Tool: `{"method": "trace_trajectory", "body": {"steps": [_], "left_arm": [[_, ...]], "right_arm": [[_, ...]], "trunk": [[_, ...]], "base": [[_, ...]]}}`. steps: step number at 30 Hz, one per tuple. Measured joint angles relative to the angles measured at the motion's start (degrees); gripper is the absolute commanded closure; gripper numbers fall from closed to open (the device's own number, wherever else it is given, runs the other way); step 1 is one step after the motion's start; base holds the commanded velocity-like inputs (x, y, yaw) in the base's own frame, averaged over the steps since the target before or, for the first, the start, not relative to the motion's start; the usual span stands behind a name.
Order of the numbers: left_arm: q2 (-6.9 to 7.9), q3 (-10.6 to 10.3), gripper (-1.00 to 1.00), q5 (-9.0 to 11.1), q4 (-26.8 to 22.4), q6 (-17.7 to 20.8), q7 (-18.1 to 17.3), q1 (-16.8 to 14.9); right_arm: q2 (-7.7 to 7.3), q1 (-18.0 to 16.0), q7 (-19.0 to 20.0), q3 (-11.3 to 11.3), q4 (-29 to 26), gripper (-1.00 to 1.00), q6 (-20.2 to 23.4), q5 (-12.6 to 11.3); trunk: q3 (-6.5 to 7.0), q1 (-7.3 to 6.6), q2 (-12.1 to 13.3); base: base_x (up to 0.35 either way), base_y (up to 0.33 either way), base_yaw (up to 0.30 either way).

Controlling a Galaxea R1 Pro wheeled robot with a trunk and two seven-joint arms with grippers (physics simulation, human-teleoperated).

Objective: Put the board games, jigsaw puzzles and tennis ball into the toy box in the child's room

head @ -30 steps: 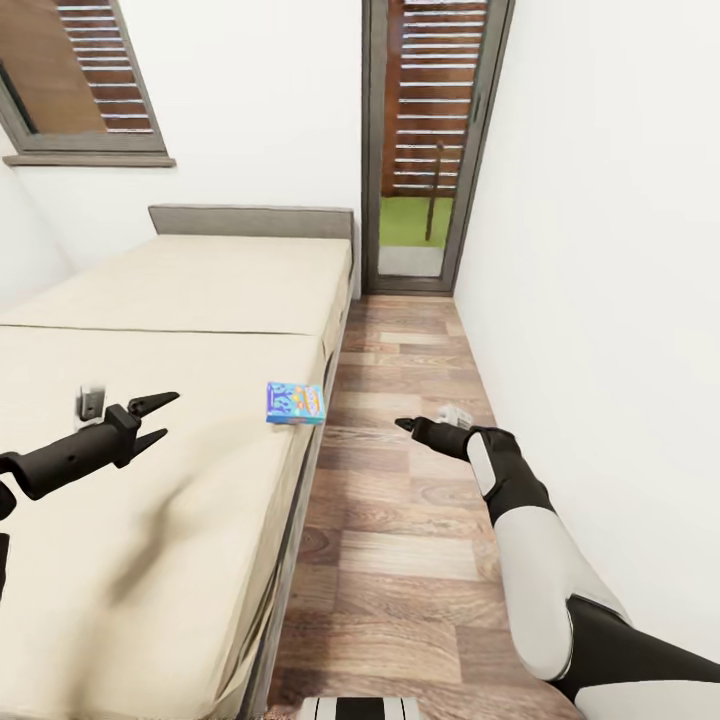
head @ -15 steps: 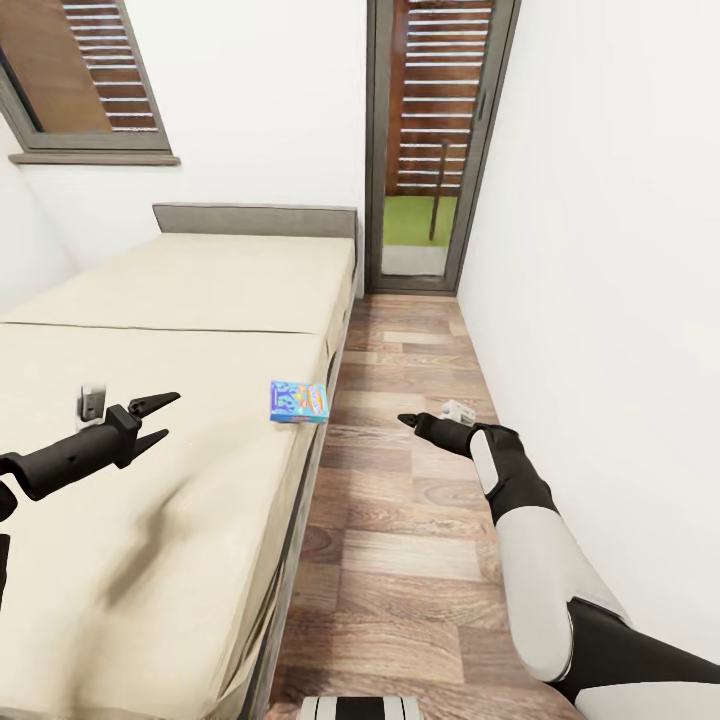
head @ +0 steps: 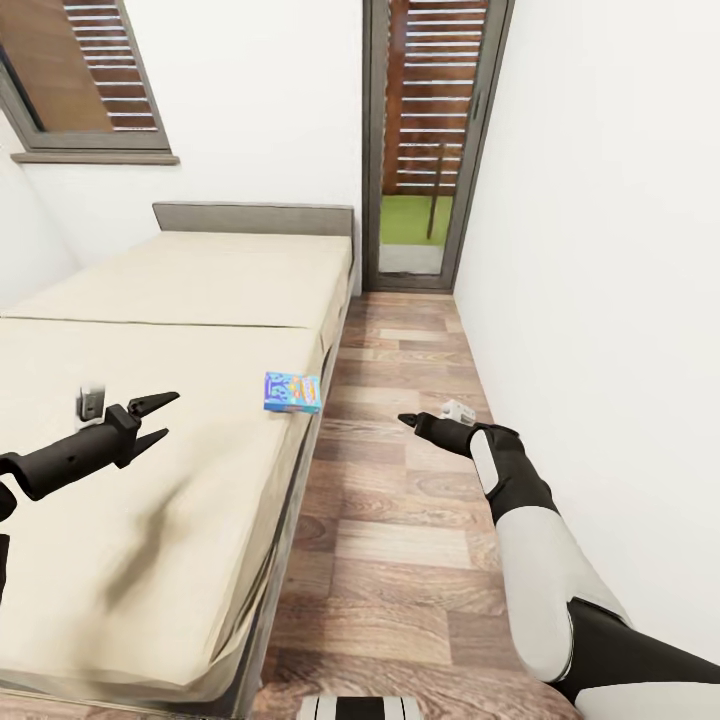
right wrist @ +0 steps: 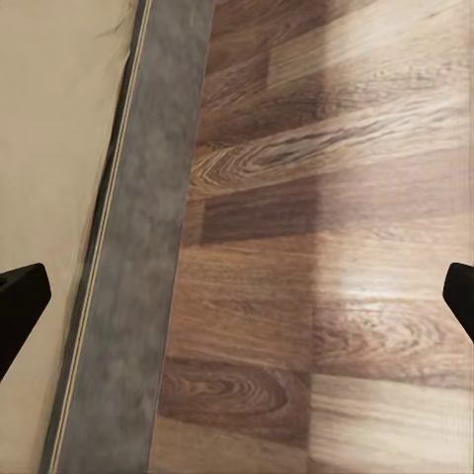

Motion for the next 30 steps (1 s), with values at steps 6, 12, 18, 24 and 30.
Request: {"method": "trace_trajectory", "body": {"steps": [6, 12, 18, 24, 30], "left_arm": [[0.01, 0.06, -1.00, 0.02, -0.01, 0.00, -0.09, 0.01], [0.01, 0.05, -1.00, 0.06, -0.01, 0.00, -0.21, 0.03], [-0.02, -0.07, -1.00, 0.08, -0.01, 0.00, -0.23, 0.06], [-0.38, -0.20, -1.00, 0.02, -0.01, 0.00, -0.16, 0.03], [-0.57, -1.42, -1.00, -0.09, 0.01, 0.00, 0.23, -0.24]], "right_arm": [[0.00, -0.01, 0.01, 0.00, 0.01, -1.00, -0.06, 0.01], [0.00, -0.09, 0.00, -0.04, 0.02, -1.00, -0.08, 0.00], [-1.31, -0.28, 0.05, -0.18, 0.01, -1.00, -0.05, -0.84], [-5.72, -0.74, -0.01, -0.42, 0.32, -1.00, 2.41, -8.64], [-8.48, -1.37, -0.26, -0.42, 0.79, -1.00, 3.84, -14.71]], "trunk": [[-0.12, 0.00, 0.00], [-0.37, 0.00, 0.00], [-0.65, 0.00, 0.00], [-0.93, 0.00, 0.00], [-1.21, 0.00, 0.00]], "base": [[-0.013, -0.010, 0.123], [-0.002, -0.001, 0.233], [0.000, 0.000, 0.247], [0.000, 0.000, 0.251], [0.000, 0.000, 0.239]]}}
